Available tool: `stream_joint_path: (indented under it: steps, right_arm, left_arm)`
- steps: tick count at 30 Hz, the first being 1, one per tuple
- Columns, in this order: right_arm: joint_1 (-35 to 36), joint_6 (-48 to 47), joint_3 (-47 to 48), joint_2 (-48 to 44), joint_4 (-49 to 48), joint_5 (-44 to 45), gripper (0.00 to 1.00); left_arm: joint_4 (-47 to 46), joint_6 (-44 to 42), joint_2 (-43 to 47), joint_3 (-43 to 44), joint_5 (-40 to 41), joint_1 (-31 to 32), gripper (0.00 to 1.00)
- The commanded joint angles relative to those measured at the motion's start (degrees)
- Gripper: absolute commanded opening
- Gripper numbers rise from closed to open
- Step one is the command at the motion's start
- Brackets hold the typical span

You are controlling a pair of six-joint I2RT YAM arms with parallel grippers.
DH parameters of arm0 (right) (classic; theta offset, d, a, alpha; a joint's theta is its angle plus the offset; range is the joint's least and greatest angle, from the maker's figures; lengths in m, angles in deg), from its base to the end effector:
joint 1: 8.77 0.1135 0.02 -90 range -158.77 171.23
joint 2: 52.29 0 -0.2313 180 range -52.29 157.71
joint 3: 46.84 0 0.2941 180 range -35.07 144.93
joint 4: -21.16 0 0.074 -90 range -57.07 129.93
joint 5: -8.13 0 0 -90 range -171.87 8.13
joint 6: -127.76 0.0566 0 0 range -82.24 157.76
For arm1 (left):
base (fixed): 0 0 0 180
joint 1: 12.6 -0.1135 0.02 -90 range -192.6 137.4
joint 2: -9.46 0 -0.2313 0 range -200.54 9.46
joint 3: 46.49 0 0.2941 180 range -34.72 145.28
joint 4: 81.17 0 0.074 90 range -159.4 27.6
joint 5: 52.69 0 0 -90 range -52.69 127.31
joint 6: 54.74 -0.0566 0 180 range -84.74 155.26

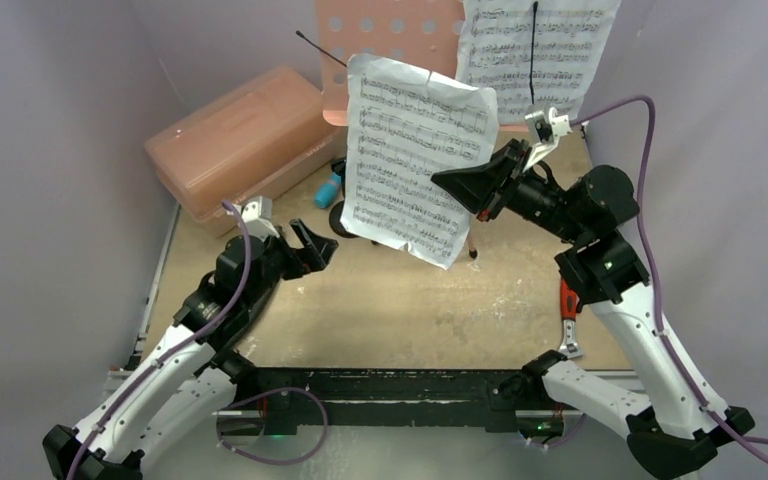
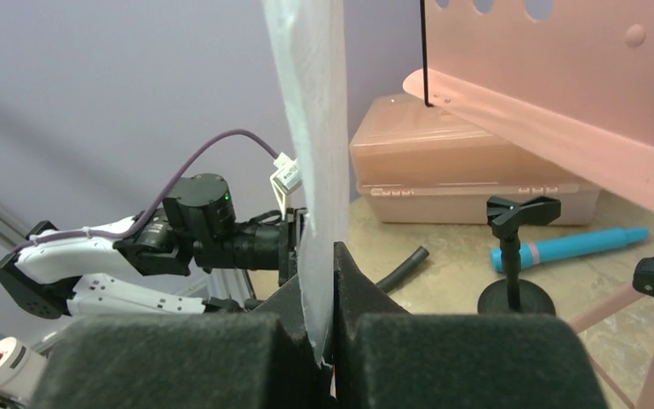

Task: Set up the instrument practice props

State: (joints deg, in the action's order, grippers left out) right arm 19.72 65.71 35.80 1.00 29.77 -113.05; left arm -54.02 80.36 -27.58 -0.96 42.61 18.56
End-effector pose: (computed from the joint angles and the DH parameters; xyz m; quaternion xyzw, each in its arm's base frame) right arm 0.2080 0.1462 0.4864 -0.2237 0.5463 0.5093 0.6261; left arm 0.2164 -0.1248 0.2545 -0.1252 0.8023 -0.3301 0.4814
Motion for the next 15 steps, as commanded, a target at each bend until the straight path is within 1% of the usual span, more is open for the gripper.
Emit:
stream_joint_path:
  steps: [1, 5, 8, 11, 15]
  right_arm:
    - [0.2, -0.1, 6.6, 0.8, 0.6, 1.9, 0.00]
    - [0.2, -1.7, 13.1, 3.4, 5.3, 6.1, 0.00]
    - [0.2, -2.9, 19.0, 6.2, 9.1, 7.4, 0.00]
    - [0.2, -3.2, 21.8, 7.3, 9.9, 8.2, 0.00]
    - [0.2, -4.8, 25.3, 8.6, 11.2, 9.4, 0.00]
  left_arm:
    - [5.7, -3.5, -3.9, 7.8, 1.9, 0.1, 0.99]
    - [11.0, -3.8, -10.0, 15.8, 4.0, 0.1, 0.99]
    - [14.3, -4.7, -13.9, 22.7, 5.2, 0.1, 0.99]
    - [16.9, -4.5, -16.6, 30.0, 7.4, 0.1, 0.98]
    - [18.1, -3.8, -19.4, 38.1, 7.6, 0.1, 0.97]
